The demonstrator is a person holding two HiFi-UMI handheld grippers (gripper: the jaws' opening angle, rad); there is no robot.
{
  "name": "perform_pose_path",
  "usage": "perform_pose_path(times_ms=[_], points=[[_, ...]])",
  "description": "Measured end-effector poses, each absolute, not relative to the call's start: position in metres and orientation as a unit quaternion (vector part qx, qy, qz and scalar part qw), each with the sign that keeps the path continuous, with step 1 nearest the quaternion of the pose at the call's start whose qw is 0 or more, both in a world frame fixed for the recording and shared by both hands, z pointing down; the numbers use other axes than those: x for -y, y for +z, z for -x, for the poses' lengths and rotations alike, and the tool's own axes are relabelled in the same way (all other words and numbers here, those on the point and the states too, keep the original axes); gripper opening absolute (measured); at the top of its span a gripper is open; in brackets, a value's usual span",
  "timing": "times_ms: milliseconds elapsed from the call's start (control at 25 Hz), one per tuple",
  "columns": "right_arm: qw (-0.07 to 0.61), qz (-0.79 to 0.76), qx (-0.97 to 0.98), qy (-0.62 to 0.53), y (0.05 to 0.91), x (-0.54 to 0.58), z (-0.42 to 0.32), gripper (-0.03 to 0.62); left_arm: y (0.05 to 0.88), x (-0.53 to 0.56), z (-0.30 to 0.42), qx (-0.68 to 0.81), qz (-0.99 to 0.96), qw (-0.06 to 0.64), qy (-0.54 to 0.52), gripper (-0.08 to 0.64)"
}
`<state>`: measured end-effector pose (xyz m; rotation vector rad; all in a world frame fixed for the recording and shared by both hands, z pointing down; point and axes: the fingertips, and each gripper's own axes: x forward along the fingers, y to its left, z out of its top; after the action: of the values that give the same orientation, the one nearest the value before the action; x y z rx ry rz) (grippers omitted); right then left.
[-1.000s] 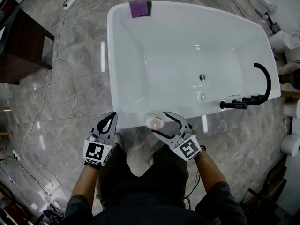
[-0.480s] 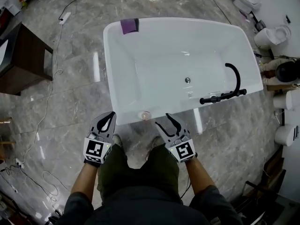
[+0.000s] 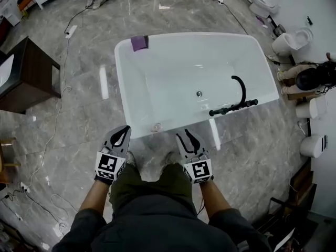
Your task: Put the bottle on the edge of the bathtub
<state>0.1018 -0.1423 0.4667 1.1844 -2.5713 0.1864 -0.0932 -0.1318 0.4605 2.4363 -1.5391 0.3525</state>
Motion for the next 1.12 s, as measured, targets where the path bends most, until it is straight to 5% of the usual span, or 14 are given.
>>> perform_pose_path(times_ms=[1120], points=[[0.131,-0.521,0.842,0.058,0.353,0.097,-0.152,0.002,0.354,0.089,0.08,0.517,-0.843,0.115,0.096,0.002]])
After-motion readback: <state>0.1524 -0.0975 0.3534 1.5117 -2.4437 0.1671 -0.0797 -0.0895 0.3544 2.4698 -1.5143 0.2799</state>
